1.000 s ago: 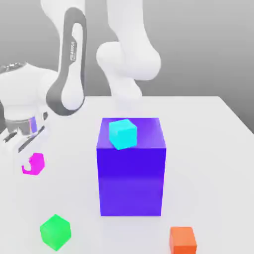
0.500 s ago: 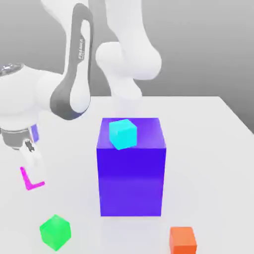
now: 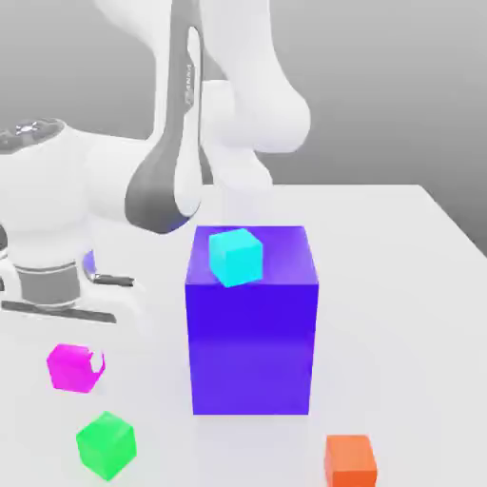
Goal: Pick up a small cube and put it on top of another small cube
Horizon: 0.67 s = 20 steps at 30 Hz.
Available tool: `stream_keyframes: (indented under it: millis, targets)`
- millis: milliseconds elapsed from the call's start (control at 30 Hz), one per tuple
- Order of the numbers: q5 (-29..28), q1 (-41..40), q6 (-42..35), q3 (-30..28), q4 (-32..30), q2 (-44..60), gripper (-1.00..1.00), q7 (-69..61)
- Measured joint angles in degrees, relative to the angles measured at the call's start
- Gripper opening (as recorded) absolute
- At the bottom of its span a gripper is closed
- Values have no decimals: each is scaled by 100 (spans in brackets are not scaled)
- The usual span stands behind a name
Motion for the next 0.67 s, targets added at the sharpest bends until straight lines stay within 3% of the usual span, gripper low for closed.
stream_keyframes:
  millis: [133,267,300,500,667]
  targets:
    - [-106,73,-76,197,185,93,-100,-773]
    - [-503,230,508,26,263,768,-100,-636]
    - [-587,279,655,-42,273,933,100,-581]
    - [-637,304,731,-77,278,1016,100,-545]
    - [-222,164,75,144,232,283,100,-847]
